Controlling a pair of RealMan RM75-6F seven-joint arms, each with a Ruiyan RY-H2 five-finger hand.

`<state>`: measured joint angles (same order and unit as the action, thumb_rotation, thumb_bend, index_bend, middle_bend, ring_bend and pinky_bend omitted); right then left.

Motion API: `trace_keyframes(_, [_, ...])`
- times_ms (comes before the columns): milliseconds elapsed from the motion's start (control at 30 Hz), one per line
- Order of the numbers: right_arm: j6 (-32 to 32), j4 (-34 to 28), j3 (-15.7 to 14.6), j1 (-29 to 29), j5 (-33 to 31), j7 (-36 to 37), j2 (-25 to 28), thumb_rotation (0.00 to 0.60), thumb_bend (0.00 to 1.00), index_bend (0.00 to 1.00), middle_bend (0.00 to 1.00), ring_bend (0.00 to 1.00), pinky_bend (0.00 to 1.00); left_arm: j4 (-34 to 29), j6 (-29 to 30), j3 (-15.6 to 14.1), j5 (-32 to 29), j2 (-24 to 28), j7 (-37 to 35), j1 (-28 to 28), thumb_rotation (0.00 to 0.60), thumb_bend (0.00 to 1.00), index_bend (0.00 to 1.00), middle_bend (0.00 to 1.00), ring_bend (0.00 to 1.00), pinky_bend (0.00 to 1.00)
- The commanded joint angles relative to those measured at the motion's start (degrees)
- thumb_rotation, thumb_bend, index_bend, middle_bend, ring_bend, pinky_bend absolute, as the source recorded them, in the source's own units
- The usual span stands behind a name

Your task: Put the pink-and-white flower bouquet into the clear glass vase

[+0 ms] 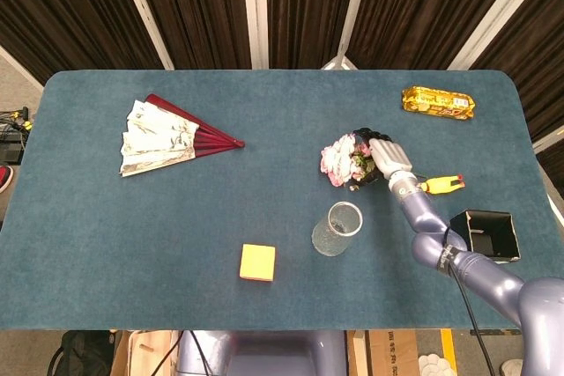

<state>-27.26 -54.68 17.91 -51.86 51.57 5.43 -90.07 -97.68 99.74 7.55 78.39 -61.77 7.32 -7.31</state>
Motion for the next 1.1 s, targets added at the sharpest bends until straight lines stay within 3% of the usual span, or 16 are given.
trace_keyframes(33, [0.2, 0.9, -0.2, -0.6, 0.9, 0.2, -0.9, 0.6, 0.07, 0.16, 0.12, 0.11, 0.0, 0.0, -0.2, 0.1, -0.2, -0.1, 0.3, 0.2, 0.6, 0.25, 0.09, 0.0, 0.0, 0.02])
trace_keyframes(367, [-0.9, 1.9, 0.1, -1.0, 3.5, 2.4, -3.1, 0.6, 0.07, 0.36, 0.36, 0.33, 0.0, -0.1, -1.9, 0.3, -0.9, -0.2, 0.9, 1.0, 0.6, 0.25, 0.1, 0.0, 0.0, 0.02])
trace_keyframes(667, [-3.0, 2.5, 0.3, -0.7, 5.5, 3.8, -4.0, 0.6, 0.07, 0.49, 0.45, 0.46, 0.05, -0.1, -2.4, 0.3, -1.1, -0.3, 1.2, 1.3, 0.6, 0.25, 0.1, 0.0, 0.0, 0.02])
trace_keyframes(833, [-3.5, 1.1, 2.1, -0.4, 5.6, 6.6, -2.7, 0.6, 0.07, 0.52, 0.47, 0.47, 0.07, -0.1, -2.8, 0.3, -1.2, -0.2, 1.2, 1.5, 0.6, 0.25, 0.1, 0.0, 0.0, 0.02])
trace_keyframes(1100, [-3.1, -4.0, 7.3, 0.5, 5.6, 14.2, 3.6, 0.6, 0.07, 0.52, 0.47, 0.48, 0.09, 0.0, -3.8, 0.7, -2.0, -0.3, 1.0, 2.1, 0.6, 0.25, 0.11, 0.0, 0.0, 0.02])
